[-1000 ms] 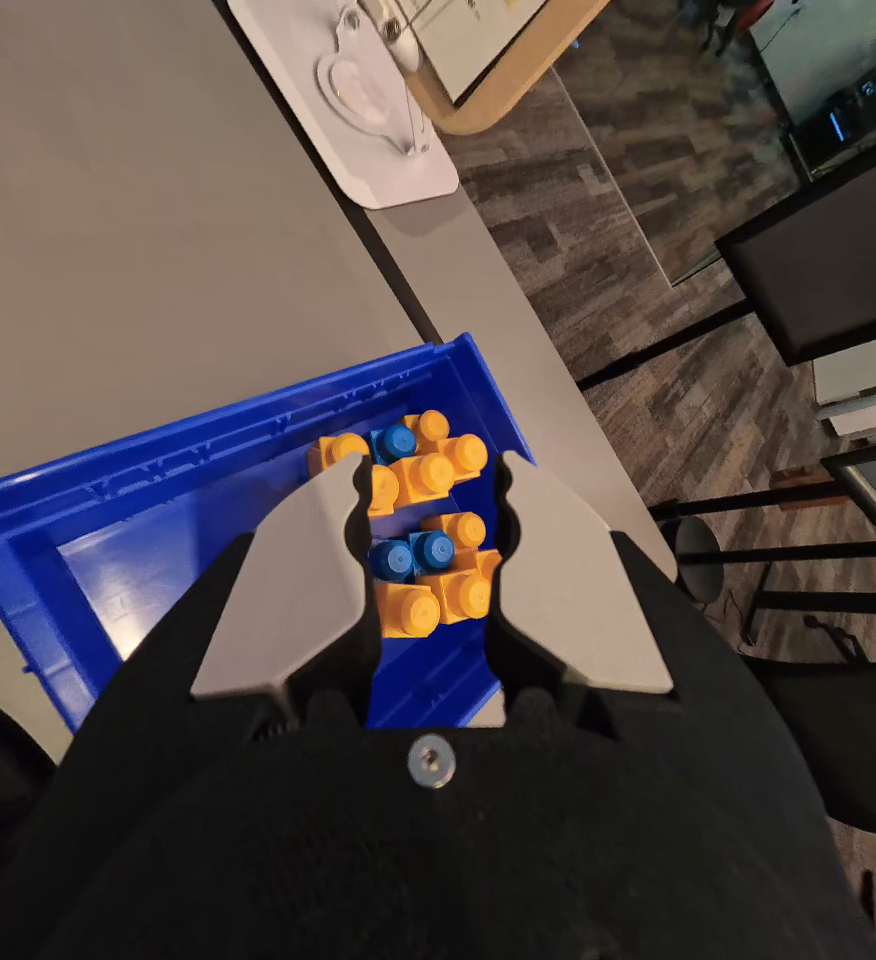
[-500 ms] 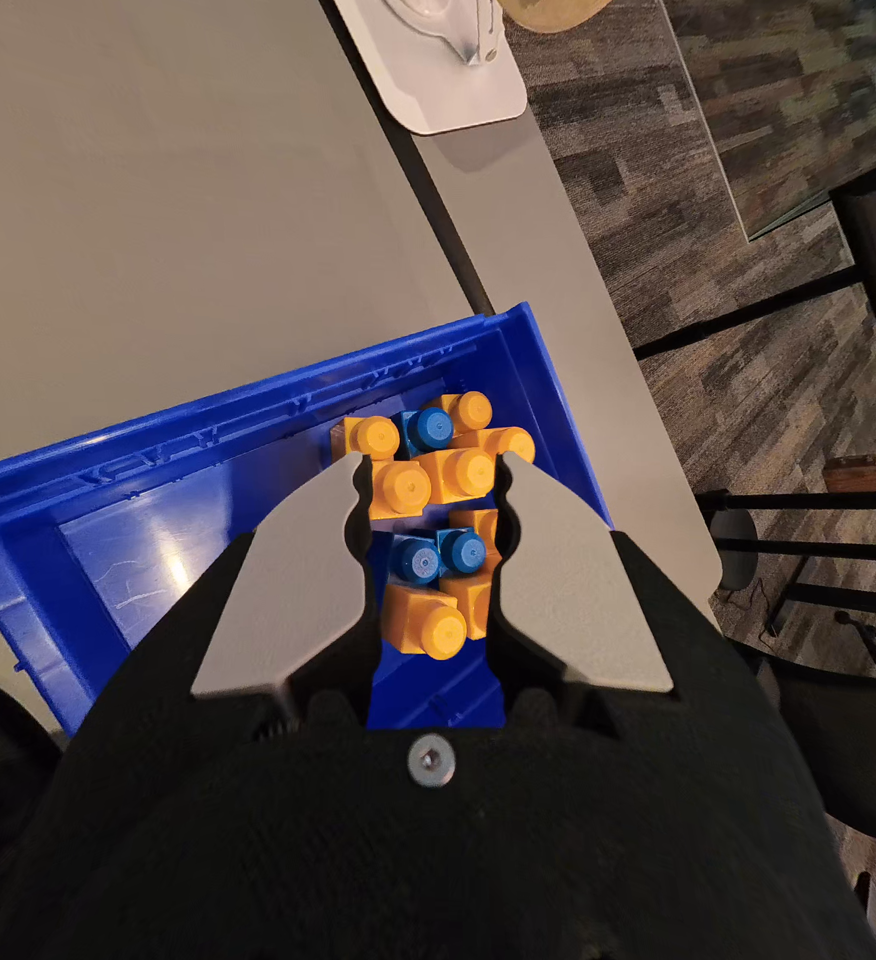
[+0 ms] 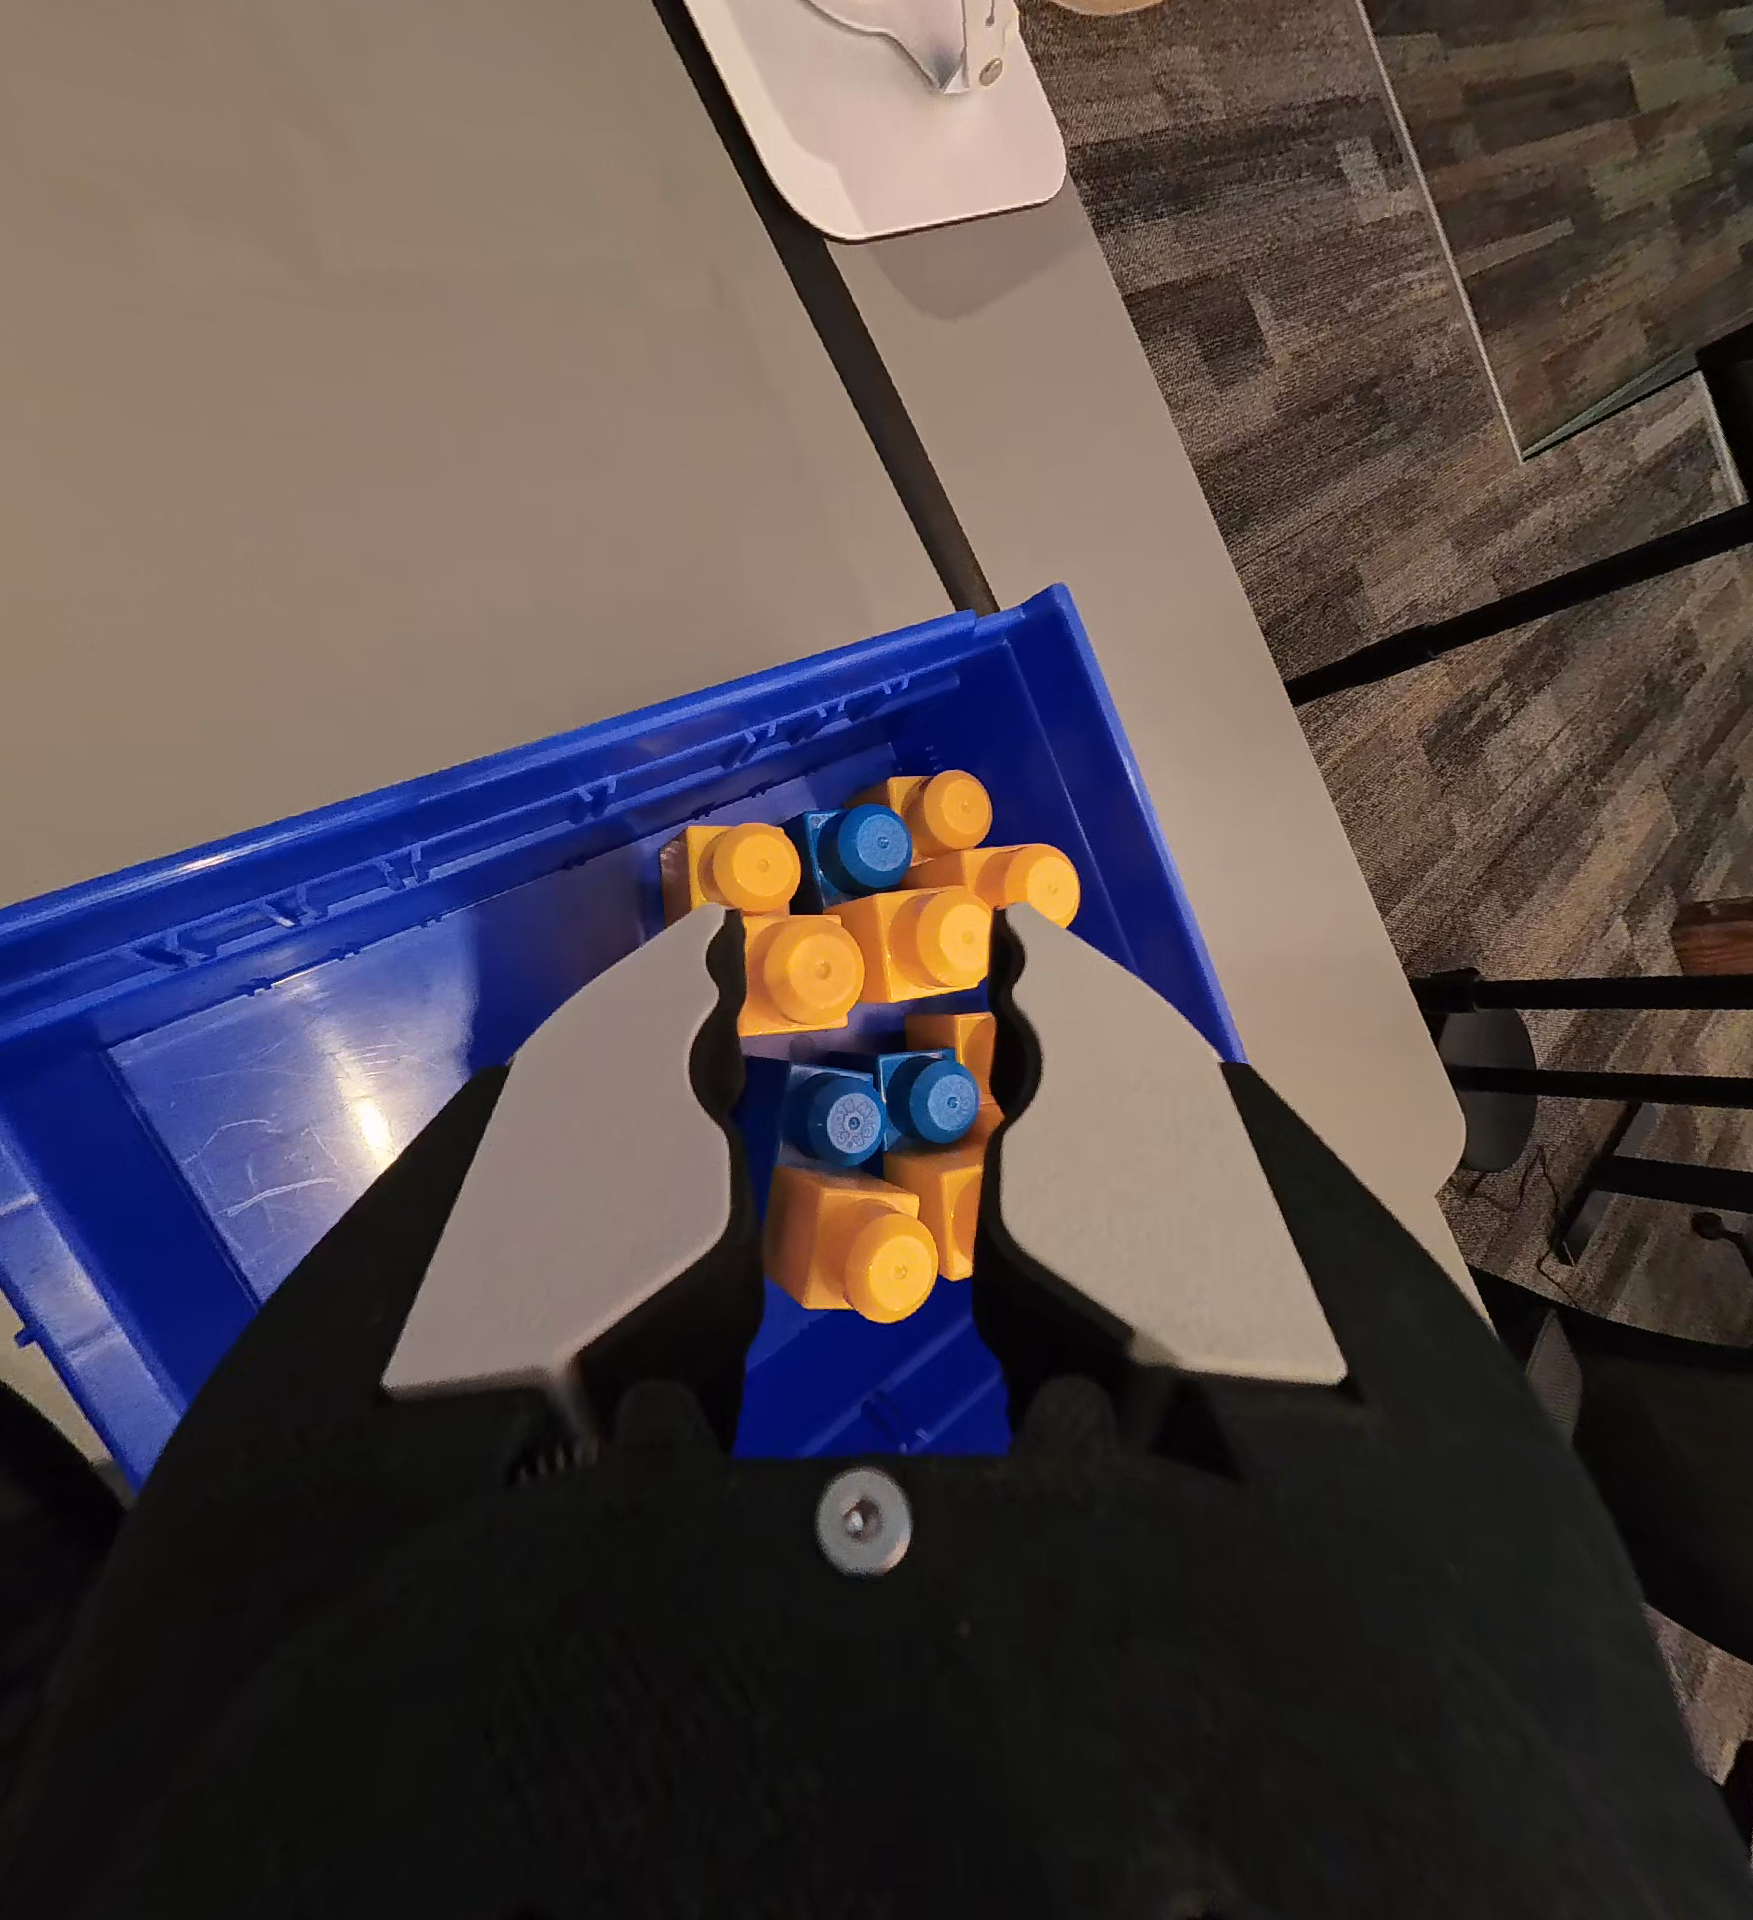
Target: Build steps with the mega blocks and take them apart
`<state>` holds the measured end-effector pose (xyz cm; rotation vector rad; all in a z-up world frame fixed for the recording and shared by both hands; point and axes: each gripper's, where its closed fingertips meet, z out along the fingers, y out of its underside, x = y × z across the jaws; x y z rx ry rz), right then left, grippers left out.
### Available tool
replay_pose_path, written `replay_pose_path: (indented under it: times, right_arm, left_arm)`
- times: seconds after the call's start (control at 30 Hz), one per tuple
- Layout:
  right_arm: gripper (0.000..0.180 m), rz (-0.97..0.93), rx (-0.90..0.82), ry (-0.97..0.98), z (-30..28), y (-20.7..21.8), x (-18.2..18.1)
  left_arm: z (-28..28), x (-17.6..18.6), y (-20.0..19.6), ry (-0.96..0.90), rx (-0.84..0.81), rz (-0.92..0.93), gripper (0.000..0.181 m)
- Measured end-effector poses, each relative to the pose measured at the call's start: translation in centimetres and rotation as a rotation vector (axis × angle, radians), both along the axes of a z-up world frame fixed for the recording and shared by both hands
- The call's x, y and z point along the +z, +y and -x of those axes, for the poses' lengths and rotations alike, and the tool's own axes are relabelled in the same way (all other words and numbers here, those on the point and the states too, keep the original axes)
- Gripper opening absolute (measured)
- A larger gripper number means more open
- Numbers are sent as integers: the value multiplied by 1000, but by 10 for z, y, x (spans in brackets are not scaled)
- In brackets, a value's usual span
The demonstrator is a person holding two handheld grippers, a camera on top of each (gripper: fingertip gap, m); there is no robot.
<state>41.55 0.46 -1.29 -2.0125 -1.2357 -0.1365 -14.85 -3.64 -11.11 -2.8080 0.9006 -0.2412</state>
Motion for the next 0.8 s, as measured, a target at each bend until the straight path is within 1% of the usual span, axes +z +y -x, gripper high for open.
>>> replay_pose_path:
  times: [0.1,0.37,0.43,0.63,0.8]
  right_arm:
    - [46,3,-1,-9,-1,-1,-1]
    - [46,8,-4,0,-3,-2,0]
    - [46,11,-4,-4,-4,-3,-1]
    - [46,16,-5,-7,-3,-2,-2]
    - [46,24,-7,-24,-3,-2,-5]
  left_arm:
    - [1,-10,-4,45,7,61,62]
    - [14,-32,-4,203,5,130,58]
    - [20,-33,-2,237,10,122,56]
    - [26,-33,0,195,22,107,41]
    - [34,-37,2,194,17,102,39]
